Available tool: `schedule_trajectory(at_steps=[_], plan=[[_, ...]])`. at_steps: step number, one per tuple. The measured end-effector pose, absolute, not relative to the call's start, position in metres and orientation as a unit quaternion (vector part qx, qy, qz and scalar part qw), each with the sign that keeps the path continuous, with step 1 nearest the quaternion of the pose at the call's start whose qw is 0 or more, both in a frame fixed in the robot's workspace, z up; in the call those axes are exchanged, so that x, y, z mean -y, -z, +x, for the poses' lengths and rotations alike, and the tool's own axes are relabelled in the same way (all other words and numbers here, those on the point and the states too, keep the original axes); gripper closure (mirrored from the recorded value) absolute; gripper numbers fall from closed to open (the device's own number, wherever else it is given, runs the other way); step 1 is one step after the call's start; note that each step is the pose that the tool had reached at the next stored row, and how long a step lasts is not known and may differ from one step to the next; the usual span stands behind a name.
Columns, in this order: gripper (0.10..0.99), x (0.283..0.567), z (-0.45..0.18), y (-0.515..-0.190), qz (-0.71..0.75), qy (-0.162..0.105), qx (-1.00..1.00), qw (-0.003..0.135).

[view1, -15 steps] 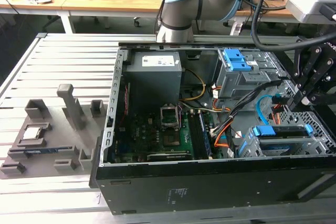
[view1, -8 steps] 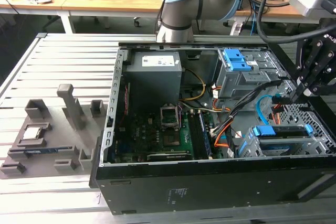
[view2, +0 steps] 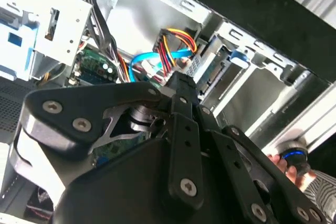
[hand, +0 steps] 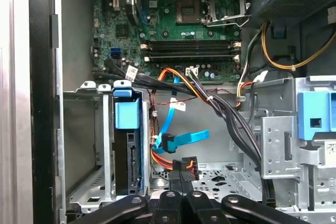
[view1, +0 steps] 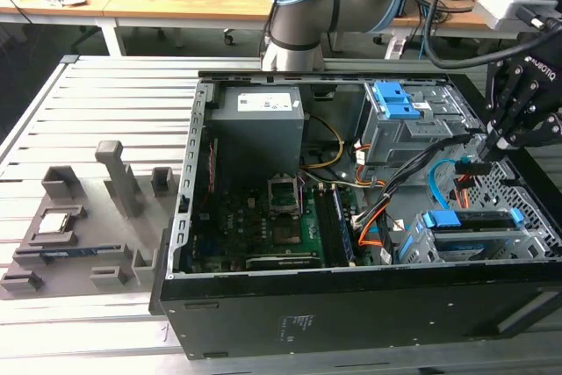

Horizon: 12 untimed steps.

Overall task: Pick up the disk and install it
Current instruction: 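Insert the first disk wire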

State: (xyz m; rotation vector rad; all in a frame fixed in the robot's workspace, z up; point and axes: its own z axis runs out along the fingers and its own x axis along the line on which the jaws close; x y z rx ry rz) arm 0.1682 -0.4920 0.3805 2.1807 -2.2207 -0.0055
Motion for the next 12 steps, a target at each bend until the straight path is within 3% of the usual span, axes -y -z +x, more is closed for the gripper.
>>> schedule_trajectory(at_steps=[8, 11, 12], plan=[[0.973, 0.4919, 0.1682, -0.3760, 0.701, 0.002, 0.713, 0.015], [0.784, 0.4919, 0.1682, -0.3760, 0.701, 0.002, 0.713, 0.015], [0.784, 0.4918, 0.1681, -0.3754, 0.701, 0.002, 0.713, 0.015]])
